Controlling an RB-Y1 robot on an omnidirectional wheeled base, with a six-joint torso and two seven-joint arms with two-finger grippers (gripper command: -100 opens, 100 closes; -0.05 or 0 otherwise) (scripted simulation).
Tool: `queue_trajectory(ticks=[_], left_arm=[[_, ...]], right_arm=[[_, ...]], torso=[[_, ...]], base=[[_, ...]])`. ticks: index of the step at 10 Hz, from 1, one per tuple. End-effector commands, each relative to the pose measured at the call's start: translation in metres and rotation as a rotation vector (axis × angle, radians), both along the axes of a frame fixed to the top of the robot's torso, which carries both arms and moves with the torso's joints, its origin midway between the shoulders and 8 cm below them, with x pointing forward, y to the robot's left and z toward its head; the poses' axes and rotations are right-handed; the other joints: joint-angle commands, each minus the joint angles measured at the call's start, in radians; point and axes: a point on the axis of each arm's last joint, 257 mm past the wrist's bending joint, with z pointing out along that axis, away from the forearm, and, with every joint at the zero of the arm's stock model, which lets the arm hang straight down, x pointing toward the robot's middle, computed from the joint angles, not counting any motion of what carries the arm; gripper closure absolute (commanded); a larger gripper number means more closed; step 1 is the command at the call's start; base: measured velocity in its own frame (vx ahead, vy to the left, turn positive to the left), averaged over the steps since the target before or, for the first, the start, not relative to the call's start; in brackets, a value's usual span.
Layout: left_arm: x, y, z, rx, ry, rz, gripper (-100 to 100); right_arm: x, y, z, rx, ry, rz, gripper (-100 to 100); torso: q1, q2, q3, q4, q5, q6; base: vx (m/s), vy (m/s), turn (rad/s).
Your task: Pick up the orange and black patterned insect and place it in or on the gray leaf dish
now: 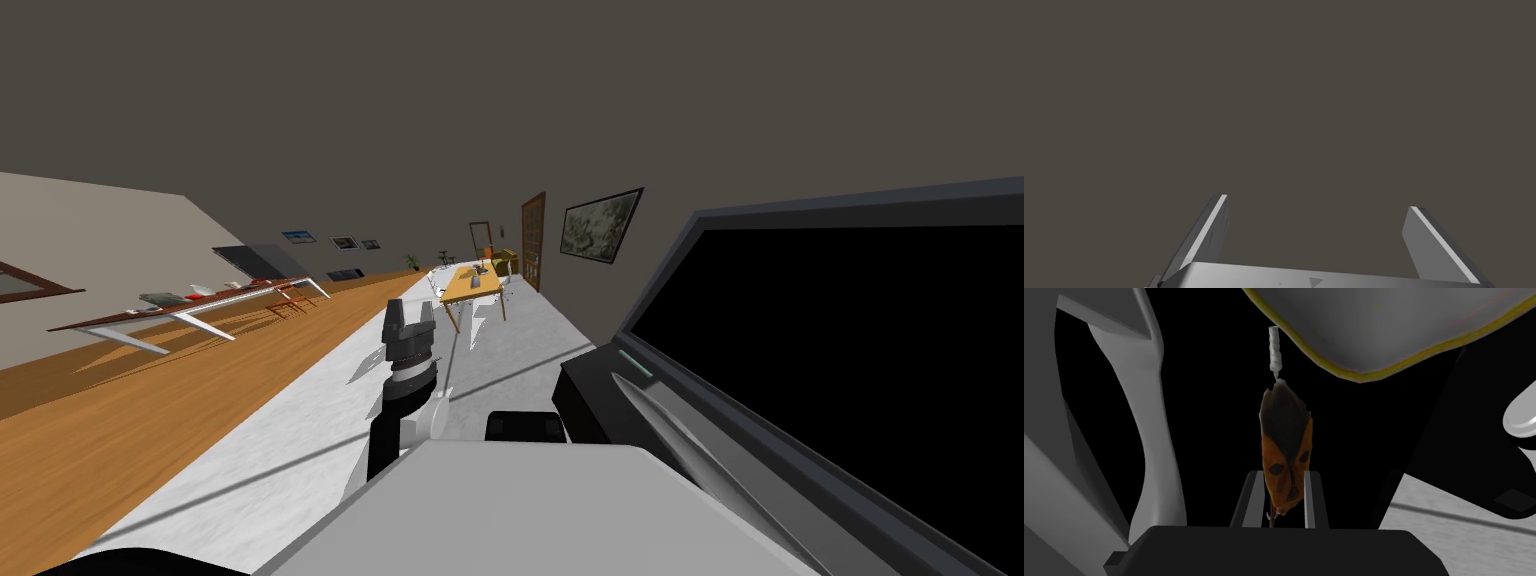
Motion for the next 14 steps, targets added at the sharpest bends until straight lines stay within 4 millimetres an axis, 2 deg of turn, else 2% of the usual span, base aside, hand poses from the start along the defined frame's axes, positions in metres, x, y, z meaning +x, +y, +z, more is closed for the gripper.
queue_trajectory(ticks=[1, 2, 4, 5, 7, 9, 11, 14], left_arm=[[0.0, 0.0, 0.0, 0.0, 0.0, 0.0, 0], [0.0, 0.0, 0.0, 0.0, 0.0, 0.0, 0], [0.0, 0.0, 0.0, 0.0, 0.0, 0.0, 0], [0.0, 0.0, 0.0, 0.0, 0.0, 0.0, 0], [0.0, 0.0, 0.0, 0.0, 0.0, 0.0, 0], [0.0, 0.0, 0.0, 0.0, 0.0, 0.0, 0], [0.0, 0.0, 0.0, 0.0, 0.0, 0.0, 0], [0.0, 0.0, 0.0, 0.0, 0.0, 0.0, 0]], right_arm=[[-0.016, -0.017, 0.009, -0.027, 0.03, -0.002, 100], [-0.025, -0.025, 0.013, -0.04, 0.045, -0.001, 100], [-0.025, -0.025, 0.013, -0.04, 0.045, -0.001, 100], [-0.042, -0.044, 0.024, -0.07, 0.08, 0.002, 100], [-0.042, -0.044, 0.024, -0.07, 0.08, 0.002, 100], [-0.058, -0.06, 0.035, -0.098, 0.112, 0.006, 100], [-0.085, -0.09, 0.056, -0.147, 0.17, 0.011, 100], [-0.11, -0.119, 0.08, -0.197, 0.227, 0.017, 100]], torso=[[0.0, 0.0, 0.0, 0.0, 0.0, 0.0], [0.001, 0.0, 0.0, 0.0, 0.0, 0.0], [0.001, -0.001, -0.001, 0.0, 0.0, -0.001], [-0.001, -0.002, -0.001, 0.0, -0.001, -0.001], [0.0, -0.001, 0.0, 0.0, 0.0, 0.001], [0.0, -0.001, -0.001, 0.0, 0.0, 0.001], [0.001, 0.0, 0.0, -0.001, 0.001, 0.002], [0.005, 0.0, 0.0, 0.0, 0.001, 0.001]], base=[[-0.009, 0.078, -0.08], [0.005, 0.073, -0.076], [0.005, 0.029, -0.013], [0.007, 0.042, -0.069], [-0.001, 0.042, -0.049], [0.002, 0.042, -0.061], [-0.004, 0.077, -0.129], [-0.005, 0.094, -0.09]])
